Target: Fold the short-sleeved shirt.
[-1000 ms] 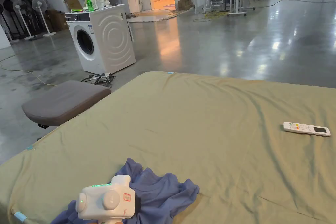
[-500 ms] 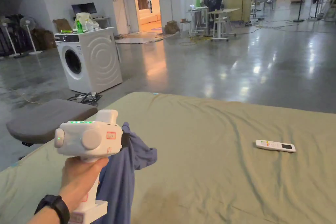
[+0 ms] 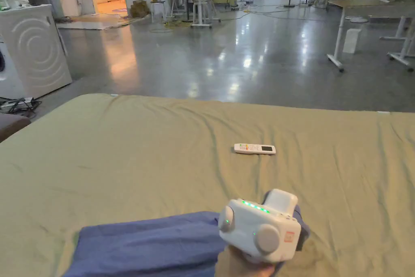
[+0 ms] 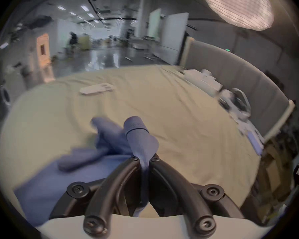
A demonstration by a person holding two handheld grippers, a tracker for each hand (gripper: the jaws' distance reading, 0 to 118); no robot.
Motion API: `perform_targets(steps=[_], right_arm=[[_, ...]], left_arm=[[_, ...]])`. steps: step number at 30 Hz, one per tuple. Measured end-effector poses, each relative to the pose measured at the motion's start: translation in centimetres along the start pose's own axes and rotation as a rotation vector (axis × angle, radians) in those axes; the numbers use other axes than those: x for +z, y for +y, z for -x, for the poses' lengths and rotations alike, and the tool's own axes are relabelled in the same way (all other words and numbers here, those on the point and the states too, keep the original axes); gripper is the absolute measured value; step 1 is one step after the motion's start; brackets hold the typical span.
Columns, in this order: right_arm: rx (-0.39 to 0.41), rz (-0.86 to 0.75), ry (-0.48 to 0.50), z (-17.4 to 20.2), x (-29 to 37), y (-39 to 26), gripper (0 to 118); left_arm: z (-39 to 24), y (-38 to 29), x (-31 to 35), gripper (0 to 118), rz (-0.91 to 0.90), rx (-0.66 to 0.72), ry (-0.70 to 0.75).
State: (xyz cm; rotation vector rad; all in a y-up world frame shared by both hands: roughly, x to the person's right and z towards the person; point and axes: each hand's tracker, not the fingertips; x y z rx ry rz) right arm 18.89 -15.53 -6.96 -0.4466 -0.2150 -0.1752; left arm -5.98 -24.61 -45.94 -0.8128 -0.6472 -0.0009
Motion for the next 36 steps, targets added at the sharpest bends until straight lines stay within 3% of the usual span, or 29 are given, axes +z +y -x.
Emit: perform_targets(steps=[3, 5, 8, 13, 14, 15, 16, 17, 24, 28, 33, 36], right_arm=[[-0.154, 0.000, -0.031, -1.7, 0.6, -0.1, 0], [-0.214, -0.048, -0.029, -2.8, 1.0, -0.3, 0], [-0.180, -0.049, -0.061, -2.9, 1.3, -0.2, 0], [-0.144, -0.045, -0.060, -2.8, 2.1, -0.4, 0], [-0.133, -0.041, -0.057, -2.7, 2.2, -0.4, 0], [-0.121, -0.036, -0.052, -2.7, 2.1, -0.3, 0], [-0.107, -0.032, -0.044, -2.5, 2.0, -0.2, 0], [-0.087, -0.031, -0.035, -2.3, 1.7, -0.1, 0], [0.050, -0.101, 0.080, 1.1, -0.5, 2.9, 0], [0.075, -0.209, 0.181, 4.1, -0.8, 5.8, 0], [0.125, -0.253, 0.246, 7.5, -1.6, 7.8, 0], [0.171, -0.263, 0.274, 8.6, -1.0, 7.7, 0]], left_arm=[[-7.5, -3.7, -2.6, 6, 0.035, -0.118, -0.099], [-12.5, -5.8, -3.4, 6, 0.036, -0.178, -0.195], [-18.3, -8.0, -4.8, 6, 0.082, -0.226, -0.302], [-22.0, -9.9, -6.9, 8, 0.111, -0.287, -0.287], [-21.8, -9.9, -7.1, 19, 0.108, -0.278, -0.274], [-20.9, -9.7, -7.0, 53, 0.113, -0.257, -0.279], [-19.9, -9.5, -6.5, 78, 0.121, -0.187, -0.318], [-18.9, -9.0, -5.9, 87, 0.122, -0.158, -0.317], [-7.8, -5.7, 11.0, 87, -0.172, -0.119, -0.180], [-2.6, -7.6, 24.2, 87, -0.338, -0.176, 0.080], [-2.6, -11.3, 35.6, 87, -0.550, -0.206, 0.361], [-3.2, -12.9, 38.9, 87, -0.616, -0.157, 0.410]])
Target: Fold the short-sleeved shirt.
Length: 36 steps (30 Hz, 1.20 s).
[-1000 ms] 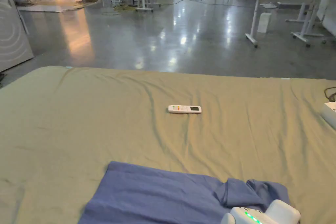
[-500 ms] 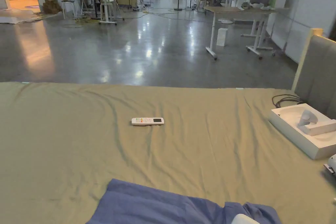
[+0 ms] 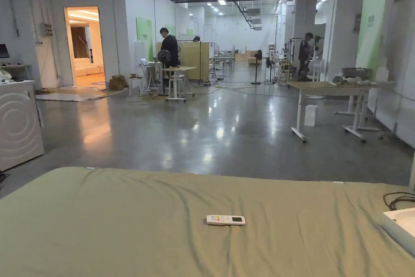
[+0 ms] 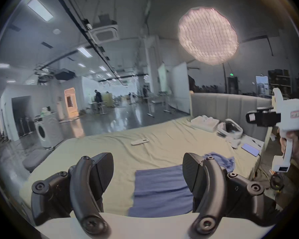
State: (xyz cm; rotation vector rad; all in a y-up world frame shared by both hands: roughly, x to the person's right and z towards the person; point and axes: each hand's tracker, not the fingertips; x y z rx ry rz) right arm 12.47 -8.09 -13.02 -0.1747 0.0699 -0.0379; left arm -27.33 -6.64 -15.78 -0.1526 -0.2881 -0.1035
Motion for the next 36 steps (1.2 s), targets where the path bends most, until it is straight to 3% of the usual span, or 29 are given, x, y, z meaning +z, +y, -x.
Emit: perform_targets(steps=[2, 4, 5, 6, 7, 16, 25, 29, 33, 36], right_arm=[[0.008, 0.005, 0.018, 0.4, 0.6, -0.2, 0], [0.027, 0.020, 0.026, 0.7, 1.0, -0.5, 0], [0.036, 0.020, 0.025, 0.9, 1.4, -0.6, 0], [0.041, 0.019, 0.025, 1.0, 1.7, -0.7, 0], [0.044, 0.017, 0.024, 1.1, 1.9, -0.8, 0], [0.013, 0.027, 0.015, 1.1, 2.6, -1.1, 0], [0.011, 0.061, 0.011, 0.5, 1.6, -1.6, 0], [-0.047, 0.091, 0.029, -0.5, 0.7, -2.3, 0], [-0.076, 0.163, -0.004, -1.3, -0.7, -3.7, 0], [-0.126, 0.213, 0.001, -2.2, -1.4, -5.1, 0]], left_arm=[[-0.1, 0.1, 1.3, 87, -0.019, 0.062, 0.063], [-0.1, 0.1, 2.3, 76, -0.020, 0.087, 0.107], [-0.2, 0.3, 2.4, 59, -0.004, 0.081, 0.116], [-0.3, 0.3, 2.7, 19, -0.006, 0.077, 0.121], [-0.4, 0.3, 3.0, 2, -0.008, 0.074, 0.121], [-0.6, 0.2, 3.9, 1, -0.002, 0.116, 0.094], [0.0, 0.1, 0.8, 1, 0.035, 0.153, 0.062], [0.7, -1.4, -3.9, 1, 0.115, 0.174, 0.010], [2.8, -3.7, -11.6, 1, 0.204, 0.397, -0.065], [3.5, -5.9, -19.2, 1, 0.308, 0.331, -0.065]])
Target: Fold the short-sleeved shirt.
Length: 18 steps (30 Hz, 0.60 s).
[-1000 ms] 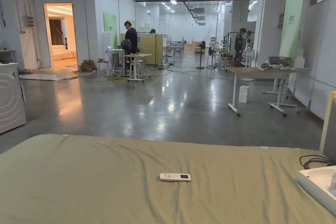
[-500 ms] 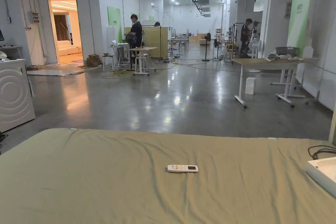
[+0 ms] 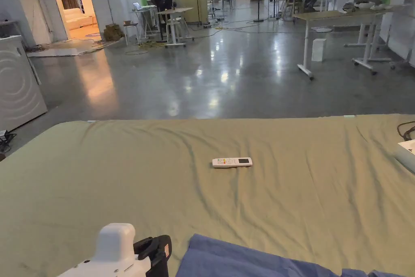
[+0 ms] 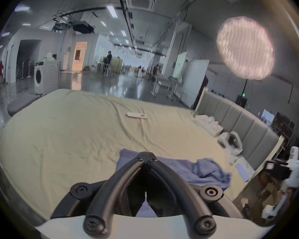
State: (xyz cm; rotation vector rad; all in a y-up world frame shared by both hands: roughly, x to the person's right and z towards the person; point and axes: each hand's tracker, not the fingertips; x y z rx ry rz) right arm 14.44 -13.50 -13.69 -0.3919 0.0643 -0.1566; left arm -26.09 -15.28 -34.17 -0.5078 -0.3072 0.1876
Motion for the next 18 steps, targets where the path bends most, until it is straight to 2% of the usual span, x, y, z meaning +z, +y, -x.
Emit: perform_targets(steps=[2, 3, 4, 5, 6, 7, 9, 11, 18], right_arm=[[-0.006, 0.030, -0.024, -0.7, -0.6, -0.8, 0], [-0.006, 0.052, -0.044, -1.0, -1.0, -1.1, 0], [-0.007, 0.068, -0.059, -1.3, -1.1, -1.3, 0], [-0.012, 0.089, -0.068, -1.6, -1.3, -1.6, 0], [-0.023, 0.111, -0.074, -2.1, -1.6, -1.9, 0], [-0.039, 0.132, -0.074, -2.5, -1.7, -2.2, 0], [-0.083, 0.173, -0.088, -3.5, -2.0, -2.9, 0], [-0.092, 0.191, -0.113, -4.3, -2.2, -3.5, 0], [-0.129, 0.241, -0.175, -6.4, -2.5, -4.4, 0]], left_arm=[[1.1, 0.3, -5.9, 2, 0.120, -0.036, -0.019], [2.1, 0.5, -8.8, 9, 0.195, -0.009, -0.045], [2.7, 0.2, -11.3, 23, 0.240, 0.069, -0.066], [3.5, -0.1, -13.8, 48, 0.266, 0.108, -0.055], [4.1, -0.3, -16.0, 89, 0.279, 0.130, -0.028], [4.5, -0.4, -18.2, 100, 0.321, 0.114, 0.010], [4.9, -0.8, -21.4, 101, 0.410, 0.077, 0.053], [5.1, -1.2, -23.9, 101, 0.418, 0.019, 0.045], [5.9, -2.3, -29.4, 101, 0.497, -0.022, 0.079]])
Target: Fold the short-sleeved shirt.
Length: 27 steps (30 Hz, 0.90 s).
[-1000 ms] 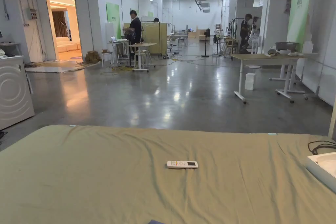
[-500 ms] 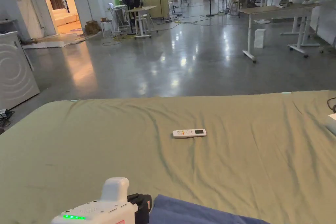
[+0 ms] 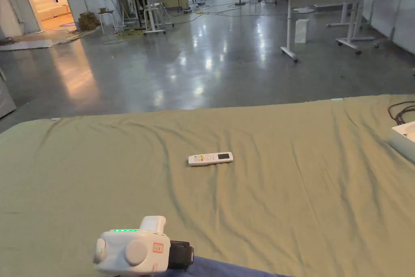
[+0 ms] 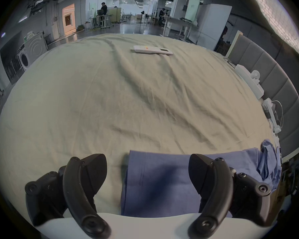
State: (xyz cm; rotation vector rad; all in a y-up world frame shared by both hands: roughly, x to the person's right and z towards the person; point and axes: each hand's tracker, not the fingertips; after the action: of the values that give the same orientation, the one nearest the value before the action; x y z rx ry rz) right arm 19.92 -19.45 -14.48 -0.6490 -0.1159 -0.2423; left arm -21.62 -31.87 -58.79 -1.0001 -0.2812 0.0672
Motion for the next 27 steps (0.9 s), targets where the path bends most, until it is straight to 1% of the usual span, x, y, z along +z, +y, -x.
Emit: perform_targets(steps=[2, 4, 5, 6, 10, 12, 14, 15, 17, 18, 19, 20, 21, 22, 24, 26, 27], right_arm=[[-0.026, 0.012, -0.011, -0.3, -0.2, -0.4, 0], [-0.031, 0.019, -0.010, -0.4, -0.2, -0.8, 0], [-0.027, 0.020, -0.018, -0.3, -0.1, -1.0, 0], [-0.022, 0.023, -0.021, -0.3, -0.1, -1.2, 0], [-0.029, 0.040, -0.008, -0.4, -0.6, -1.4, 0], [-0.035, 0.041, -0.002, -0.5, -1.0, -1.1, 0], [-0.026, 0.038, -0.003, -0.5, -1.5, -0.1, 0], [-0.010, 0.029, -0.005, -0.6, -1.9, 0.6, 0], [0.021, 0.022, -0.003, -1.0, -3.0, 2.1, 0], [0.031, 0.017, -0.003, -1.3, -3.9, 3.1, 4], [0.034, 0.018, -0.005, -1.8, -5.1, 4.1, 12], [0.032, 0.016, -0.009, -2.4, -6.6, 5.0, 17], [0.015, 0.036, -0.021, -3.1, -8.3, 6.1, 17], [-0.018, 0.093, -0.018, -3.9, -10.5, 6.9, 33], [-0.066, 0.135, -0.009, -5.3, -14.6, 8.3, 57], [-0.102, 0.206, -0.002, -6.5, -19.1, 9.5, 74], [-0.094, 0.254, -0.020, -6.8, -21.1, 10.0, 84]], left_arm=[[0.0, -0.1, -1.3, 100, 0.053, -0.002, 0.010], [-0.4, -0.5, -1.4, 95, 0.049, -0.043, 0.047], [-1.0, -0.6, -1.0, 91, 0.054, -0.053, 0.069], [-1.6, -0.6, -0.8, 78, 0.053, -0.060, 0.093], [-2.7, -0.9, -0.1, 35, 0.044, -0.110, 0.092], [-3.3, -0.9, 0.0, 18, 0.048, -0.114, 0.103], [-4.0, -1.0, -0.4, 16, 0.063, -0.155, 0.124], [-4.3, -1.0, -0.9, 16, 0.077, -0.199, 0.156], [-4.7, -0.6, -1.8, 16, 0.123, -0.235, 0.176], [-4.7, -0.2, -2.1, 17, 0.142, -0.231, 0.175], [-4.7, 0.2, -2.4, 16, 0.160, -0.227, 0.174], [-4.6, 0.6, -2.5, 16, 0.175, -0.221, 0.169], [-4.3, 0.9, -2.5, 16, 0.192, -0.217, 0.160], [-4.1, 1.1, -2.5, 16, 0.203, -0.212, 0.149], [-3.6, 1.5, -2.5, 16, 0.215, -0.186, 0.129], [-3.4, 1.7, -2.6, 16, 0.224, -0.173, 0.121], [-3.9, 1.5, -2.2, 16, 0.227, -0.173, 0.120]])
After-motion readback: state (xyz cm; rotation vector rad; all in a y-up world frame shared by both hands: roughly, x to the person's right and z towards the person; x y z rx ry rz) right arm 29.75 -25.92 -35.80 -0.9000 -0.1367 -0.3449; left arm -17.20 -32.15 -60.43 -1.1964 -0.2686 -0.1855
